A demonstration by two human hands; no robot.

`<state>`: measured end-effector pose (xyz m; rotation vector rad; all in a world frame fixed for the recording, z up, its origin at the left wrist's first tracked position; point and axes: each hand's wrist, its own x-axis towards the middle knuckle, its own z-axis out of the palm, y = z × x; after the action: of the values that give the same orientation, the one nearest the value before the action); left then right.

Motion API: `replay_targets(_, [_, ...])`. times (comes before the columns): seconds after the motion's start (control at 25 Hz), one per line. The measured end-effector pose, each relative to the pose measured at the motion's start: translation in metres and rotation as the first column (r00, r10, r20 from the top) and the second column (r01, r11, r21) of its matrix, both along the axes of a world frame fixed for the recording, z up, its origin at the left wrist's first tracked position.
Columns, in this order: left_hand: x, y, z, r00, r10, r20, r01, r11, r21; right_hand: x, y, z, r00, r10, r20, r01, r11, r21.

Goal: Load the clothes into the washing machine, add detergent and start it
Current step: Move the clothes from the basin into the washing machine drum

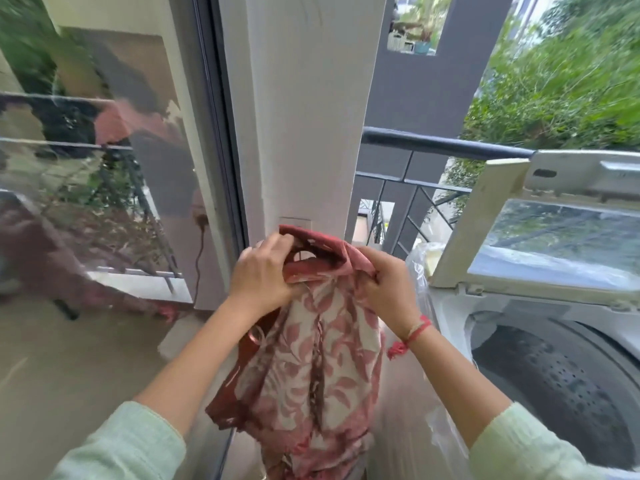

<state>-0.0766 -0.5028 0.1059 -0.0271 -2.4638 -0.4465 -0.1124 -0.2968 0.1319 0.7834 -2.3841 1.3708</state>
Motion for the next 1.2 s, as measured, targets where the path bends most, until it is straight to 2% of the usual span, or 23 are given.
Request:
replay_targets(0.08, [0.005, 0.009, -0.039, 0.951, -0.081, 0.3, -0.033, 0.934, 0.356, 0.005, 0.008, 0.007, 0.997, -0.044, -0.068, 0.036, 0.993, -0.116])
replay_targets(0.16, [0.004, 0.027, -0.08, 0.868, -0.265, 0.42, -0.015, 0.832, 0.555, 0.013, 0.013, 0.015, 0.976, -0.138, -0.171, 0.101, 0.973, -0.208])
replay_targets(0.2, [0.002, 0.041, -0.089, 0.851, -0.355, 0.387, 0.019, 0.757, 0.653, 0.014, 0.019, 0.02, 0.948, -0.208, -0.241, 0.146, 0.957, -0.251])
replay_targets(0.24, [-0.007, 0.055, -0.087, 0.878, -0.362, 0.314, 0.011, 0.67, 0.742, 0.011, 0.029, 0.025, 0.921, -0.257, -0.291, 0.166, 0.938, -0.303])
replay_targets(0.32, [-0.03, 0.079, -0.059, 0.965, -0.231, 0.126, 0.015, 0.525, 0.851, 0.003, 0.057, 0.04, 0.912, -0.295, -0.286, 0.16, 0.896, -0.415])
replay_targets(0.4, [-0.052, 0.102, -0.011, 0.995, -0.081, -0.054, 0.082, 0.41, 0.908, -0.006, 0.102, 0.05, 0.871, -0.37, -0.324, 0.219, 0.881, -0.419])
replay_targets(0.48, [-0.07, 0.138, 0.036, 0.983, -0.03, -0.182, 0.181, 0.339, 0.923, -0.011, 0.156, 0.054, 0.748, -0.424, -0.51, 0.378, 0.904, -0.197])
replay_targets(0.56, [-0.083, 0.191, 0.075, 0.957, -0.093, -0.276, 0.291, 0.255, 0.922, -0.016, 0.207, 0.061, 0.619, -0.404, -0.674, 0.534, 0.845, -0.016])
replay_targets(0.64, [-0.085, 0.258, 0.115, 0.883, -0.238, -0.405, 0.436, 0.091, 0.896, -0.019, 0.258, 0.077, 0.479, -0.457, -0.749, 0.637, 0.769, -0.062])
replay_targets(0.68, [-0.087, 0.292, 0.134, 0.836, -0.298, -0.46, 0.494, 0.045, 0.868, -0.02, 0.286, 0.092, 0.398, -0.504, -0.767, 0.673, 0.728, -0.129])
replay_targets(0.76, [-0.09, 0.351, 0.163, 0.761, -0.376, -0.529, 0.617, 0.167, 0.769, -0.016, 0.338, 0.124, 0.267, -0.603, -0.752, 0.704, 0.655, -0.275])
replay_targets(0.84, [-0.105, 0.406, 0.16, 0.741, -0.475, -0.474, 0.667, 0.448, 0.595, -0.013, 0.385, 0.137, 0.227, -0.69, -0.688, 0.716, 0.597, -0.362])
replay_targets(0.88, [-0.113, 0.429, 0.149, 0.77, -0.51, -0.383, 0.637, 0.599, 0.485, -0.014, 0.402, 0.132, 0.248, -0.709, -0.66, 0.733, 0.583, -0.35])
replay_targets(0.92, [-0.12, 0.445, 0.131, 0.817, -0.498, -0.292, 0.577, 0.715, 0.394, -0.016, 0.414, 0.117, 0.293, -0.711, -0.64, 0.778, 0.566, -0.273])
replay_targets(0.96, [-0.123, 0.457, 0.11, 0.855, -0.47, -0.22, 0.519, 0.788, 0.331, -0.019, 0.427, 0.096, 0.367, -0.703, -0.609, 0.838, 0.534, -0.112])
replay_targets(1.0, [-0.125, 0.46, 0.091, 0.877, -0.447, -0.179, 0.481, 0.828, 0.288, -0.024, 0.44, 0.077, 0.497, -0.697, -0.518, 0.85, 0.511, 0.127])
replay_targets(1.04, [-0.126, 0.458, 0.078, 0.885, -0.44, -0.151, 0.465, 0.846, 0.262, -0.028, 0.451, 0.061, 0.642, -0.7, -0.314, 0.757, 0.513, 0.404])
replay_targets(1.08, [-0.127, 0.452, 0.07, 0.884, -0.447, -0.139, 0.467, 0.856, 0.223, -0.03, 0.457, 0.05, 0.739, -0.672, -0.039, 0.542, 0.56, 0.627])
replay_targets(1.12, [-0.129, 0.442, 0.067, 0.871, -0.476, -0.118, 0.49, 0.854, 0.175, -0.033, 0.457, 0.047, 0.776, -0.6, 0.197, 0.324, 0.646, 0.691])
replay_targets(1.16, [-0.13, 0.432, 0.069, 0.843, -0.529, -0.095, 0.537, 0.835, 0.118, -0.04, 0.453, 0.046, 0.806, -0.508, 0.304, 0.214, 0.729, 0.651])
replay_targets(1.2, [-0.13, 0.424, 0.073, 0.807, -0.587, -0.065, 0.591, 0.804, 0.066, -0.048, 0.445, 0.048, 0.855, -0.425, 0.296, 0.186, 0.785, 0.591])
